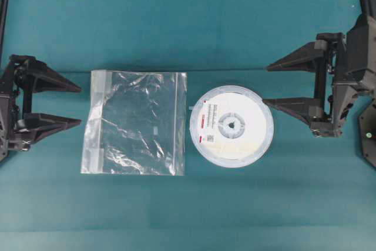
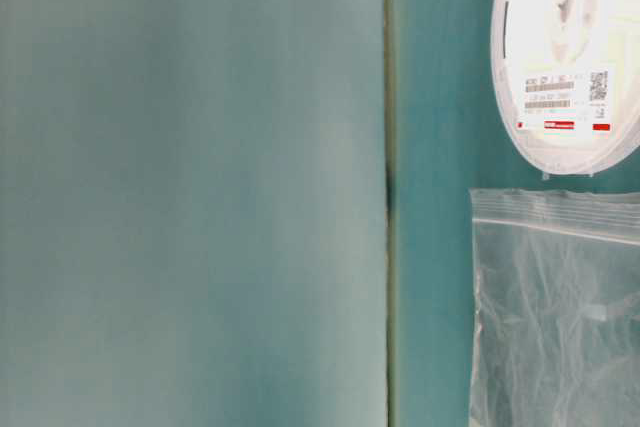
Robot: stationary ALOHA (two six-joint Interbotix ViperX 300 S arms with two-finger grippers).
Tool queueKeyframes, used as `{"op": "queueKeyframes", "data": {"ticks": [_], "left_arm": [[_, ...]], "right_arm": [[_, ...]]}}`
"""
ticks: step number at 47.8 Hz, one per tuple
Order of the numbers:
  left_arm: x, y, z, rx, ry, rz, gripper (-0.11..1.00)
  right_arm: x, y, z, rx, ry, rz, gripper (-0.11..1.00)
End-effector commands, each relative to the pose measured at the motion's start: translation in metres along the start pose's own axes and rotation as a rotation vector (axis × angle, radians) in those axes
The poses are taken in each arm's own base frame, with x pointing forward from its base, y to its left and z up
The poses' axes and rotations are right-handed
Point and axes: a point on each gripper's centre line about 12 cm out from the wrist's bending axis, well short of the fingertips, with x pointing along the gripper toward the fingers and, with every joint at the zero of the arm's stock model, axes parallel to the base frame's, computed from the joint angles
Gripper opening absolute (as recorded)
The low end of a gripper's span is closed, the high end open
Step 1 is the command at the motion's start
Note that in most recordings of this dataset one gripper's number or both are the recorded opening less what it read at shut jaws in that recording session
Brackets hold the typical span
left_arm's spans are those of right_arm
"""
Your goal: Take out the reel from the clear zip bag.
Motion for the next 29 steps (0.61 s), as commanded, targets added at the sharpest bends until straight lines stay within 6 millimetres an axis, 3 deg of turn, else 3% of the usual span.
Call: {"op": "queueKeyframes", "data": {"ticks": [1,29], "left_arm": [[-0.0004,-0.0023,0.0113,0.005,-0.031,-0.007,0.91],[0.0003,-0.0021,0.0102,0.004,-0.027,-0.006,0.89]], "right_arm": [[-0.0021,0.0018,0.0109,-0.003,-0.033,0.008,0.86],[-0.0021,0.0018,0.0109,-0.004,-0.033,0.008,0.85]]}}
